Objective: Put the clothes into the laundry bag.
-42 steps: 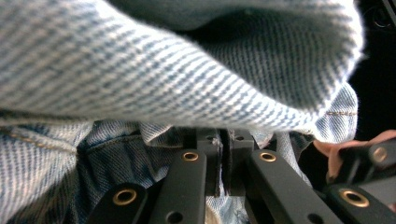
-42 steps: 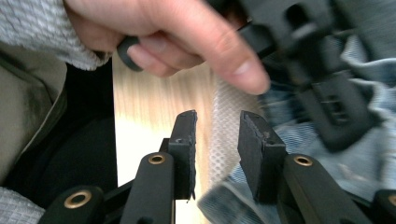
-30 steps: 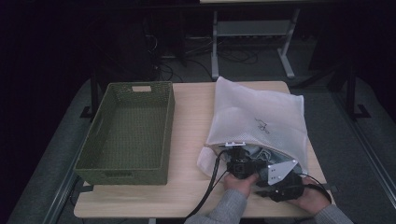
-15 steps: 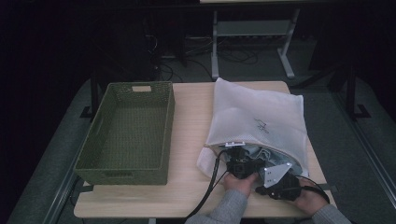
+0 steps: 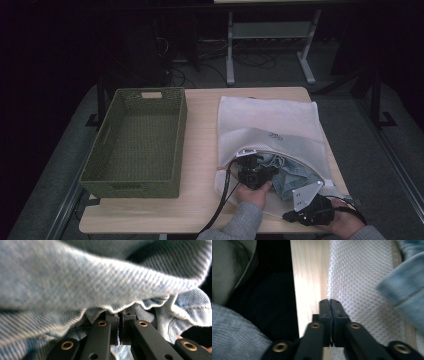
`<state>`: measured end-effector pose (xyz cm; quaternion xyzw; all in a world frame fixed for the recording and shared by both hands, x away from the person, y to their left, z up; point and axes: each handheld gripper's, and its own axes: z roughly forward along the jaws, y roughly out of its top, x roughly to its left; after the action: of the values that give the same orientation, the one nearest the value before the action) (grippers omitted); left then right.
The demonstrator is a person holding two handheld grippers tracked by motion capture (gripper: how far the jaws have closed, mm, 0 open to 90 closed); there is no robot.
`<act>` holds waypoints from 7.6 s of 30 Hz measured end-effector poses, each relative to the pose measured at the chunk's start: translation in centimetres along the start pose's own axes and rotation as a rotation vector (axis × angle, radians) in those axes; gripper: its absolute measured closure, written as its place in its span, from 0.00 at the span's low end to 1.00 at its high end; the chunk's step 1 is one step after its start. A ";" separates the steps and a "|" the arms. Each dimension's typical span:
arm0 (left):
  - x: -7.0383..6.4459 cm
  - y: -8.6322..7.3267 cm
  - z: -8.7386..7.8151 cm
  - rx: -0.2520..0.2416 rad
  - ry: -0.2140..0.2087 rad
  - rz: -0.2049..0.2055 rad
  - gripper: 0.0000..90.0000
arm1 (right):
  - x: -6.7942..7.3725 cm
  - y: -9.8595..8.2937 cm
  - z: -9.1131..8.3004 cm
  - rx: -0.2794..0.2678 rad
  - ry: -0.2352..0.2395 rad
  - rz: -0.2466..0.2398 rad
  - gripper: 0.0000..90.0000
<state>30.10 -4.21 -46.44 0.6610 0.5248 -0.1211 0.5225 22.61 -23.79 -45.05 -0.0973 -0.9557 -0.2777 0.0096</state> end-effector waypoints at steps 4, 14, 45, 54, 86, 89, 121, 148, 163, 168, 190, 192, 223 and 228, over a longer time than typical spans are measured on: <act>0.0 -0.5 -0.3 0.003 -0.003 0.007 0.97 | -0.6 0.3 -1.4 -0.060 0.008 0.037 0.80; -0.1 -1.4 -0.8 0.013 -0.015 0.011 0.96 | -3.1 1.9 -7.4 -0.187 -0.122 0.071 0.75; -0.7 -2.3 -0.7 0.014 -0.035 0.038 0.88 | -7.5 5.5 -8.5 -0.163 -0.160 0.080 0.97; -1.2 -3.2 -1.3 0.037 -0.061 0.057 0.82 | -7.7 5.2 -8.7 -0.159 -0.155 0.109 0.95; -2.5 -2.5 0.5 -0.065 -0.078 0.073 0.95 | -6.7 4.1 -10.5 -0.172 -0.108 0.116 0.97; -2.3 -2.8 0.5 -0.052 -0.083 0.076 0.95 | -6.8 3.9 -10.4 -0.175 -0.098 0.128 0.96; -3.4 -4.0 -0.4 0.040 -0.048 0.169 0.95 | -8.0 3.7 -7.8 -0.123 -0.162 0.187 0.95; -3.0 -3.8 0.3 0.072 -0.038 0.196 0.70 | -7.5 3.5 -7.4 -0.103 -0.126 0.167 0.95; -3.1 -2.8 0.0 -0.002 -0.020 0.188 0.96 | -6.8 3.1 -8.1 -0.134 -0.128 0.144 0.83; -3.0 -2.6 -0.1 0.007 -0.024 0.199 0.96 | -5.1 2.8 -8.8 -0.190 -0.150 0.096 0.74; -2.8 -2.3 0.2 0.007 -0.024 0.192 0.96 | -0.5 0.6 0.1 -0.004 -0.021 -0.024 0.74; -2.7 -2.3 0.2 0.009 -0.023 0.193 0.96 | -0.4 0.5 0.5 0.003 -0.025 -0.032 0.79; -2.3 -1.4 -0.4 -0.028 0.010 0.194 0.96 | 0.5 -1.3 -1.0 0.060 0.092 0.014 0.94; -2.6 -2.0 -0.6 -0.015 -0.006 0.200 0.94 | -0.1 -1.0 -2.8 -0.005 0.044 0.036 0.81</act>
<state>27.11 -5.39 -45.52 0.7059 0.4553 -0.0665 0.5385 22.40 -26.13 -43.26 -0.1085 -0.9526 -0.2821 0.0352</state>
